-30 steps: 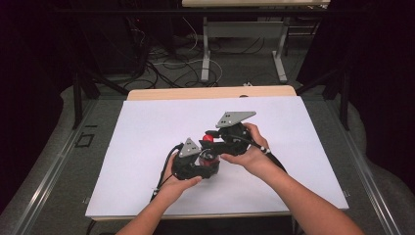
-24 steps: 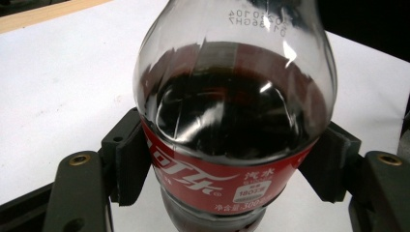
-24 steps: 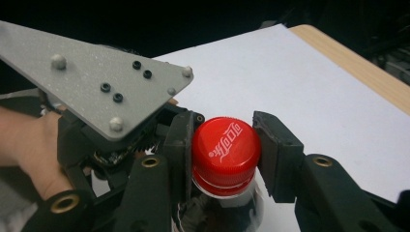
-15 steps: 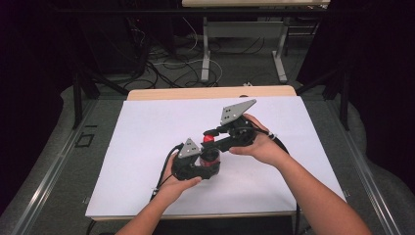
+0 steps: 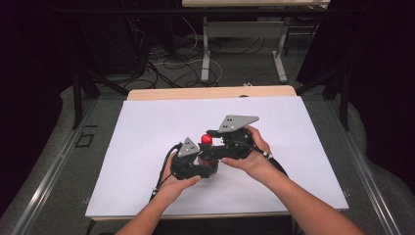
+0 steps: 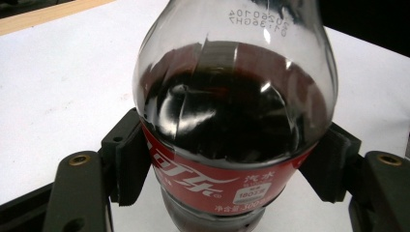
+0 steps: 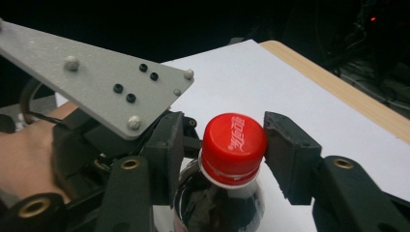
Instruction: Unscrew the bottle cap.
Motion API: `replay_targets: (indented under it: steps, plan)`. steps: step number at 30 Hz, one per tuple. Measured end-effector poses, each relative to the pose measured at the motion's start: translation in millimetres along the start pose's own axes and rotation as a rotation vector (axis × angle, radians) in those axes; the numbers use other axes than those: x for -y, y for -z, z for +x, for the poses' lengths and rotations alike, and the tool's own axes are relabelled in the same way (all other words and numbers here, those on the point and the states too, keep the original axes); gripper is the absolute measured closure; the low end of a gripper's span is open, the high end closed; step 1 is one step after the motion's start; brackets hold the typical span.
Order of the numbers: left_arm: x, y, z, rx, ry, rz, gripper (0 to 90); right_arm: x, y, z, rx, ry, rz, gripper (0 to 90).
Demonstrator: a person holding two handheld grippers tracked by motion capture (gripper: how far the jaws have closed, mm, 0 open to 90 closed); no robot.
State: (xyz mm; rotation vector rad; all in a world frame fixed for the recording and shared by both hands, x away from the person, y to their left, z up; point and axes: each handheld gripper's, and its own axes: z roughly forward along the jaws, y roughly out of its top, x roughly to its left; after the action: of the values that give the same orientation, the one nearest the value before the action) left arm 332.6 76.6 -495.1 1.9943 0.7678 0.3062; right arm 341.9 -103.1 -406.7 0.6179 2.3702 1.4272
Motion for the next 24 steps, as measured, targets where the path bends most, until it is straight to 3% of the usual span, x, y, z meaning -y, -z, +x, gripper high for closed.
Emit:
replay_targets:
  steps: [6,13,24]
  plan:
    - [-0.7,-0.6,-2.3,0.011,-0.013,0.011,29.6,-0.3,-2.3,-2.2,0.002,-0.035,-0.002,56.3]
    - [-0.6,-1.7,-4.3,0.017,-0.02,0.011,29.6,-2.3,-6.4,-7.5,-0.034,-0.043,0.01,60.2]
    - [-1.7,-0.6,-7.3,0.036,-0.015,0.011,29.6,-7.9,-3.1,-24.8,-0.157,-0.017,0.045,61.0]
